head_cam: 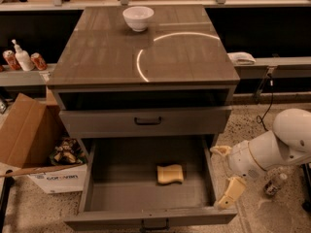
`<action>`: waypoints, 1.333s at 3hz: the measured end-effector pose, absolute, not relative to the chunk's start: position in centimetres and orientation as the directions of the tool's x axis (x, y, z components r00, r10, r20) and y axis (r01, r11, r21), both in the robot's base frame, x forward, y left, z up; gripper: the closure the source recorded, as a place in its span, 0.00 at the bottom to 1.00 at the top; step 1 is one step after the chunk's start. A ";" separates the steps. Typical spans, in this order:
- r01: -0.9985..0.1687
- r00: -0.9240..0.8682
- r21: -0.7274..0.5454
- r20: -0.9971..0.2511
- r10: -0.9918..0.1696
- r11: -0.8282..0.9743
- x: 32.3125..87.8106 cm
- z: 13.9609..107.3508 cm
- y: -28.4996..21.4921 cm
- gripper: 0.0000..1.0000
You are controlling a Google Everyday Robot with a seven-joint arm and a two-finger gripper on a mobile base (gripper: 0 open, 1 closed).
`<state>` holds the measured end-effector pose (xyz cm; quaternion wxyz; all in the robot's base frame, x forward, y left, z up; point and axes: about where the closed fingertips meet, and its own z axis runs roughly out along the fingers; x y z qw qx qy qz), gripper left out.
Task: Pick sponge from middle drawer and place on counter
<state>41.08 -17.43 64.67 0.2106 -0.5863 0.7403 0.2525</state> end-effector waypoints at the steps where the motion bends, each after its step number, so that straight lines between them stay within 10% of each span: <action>1: -0.975 -0.224 0.127 -0.608 -0.762 0.185 41.1 64.7 -17.4 0.00; 4: -0.987 -0.162 0.108 -0.627 -0.762 0.121 44.4 56.4 -15.5 0.00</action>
Offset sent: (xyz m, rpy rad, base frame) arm 0.0200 0.0014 -0.0440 0.0140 0.0019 0.0271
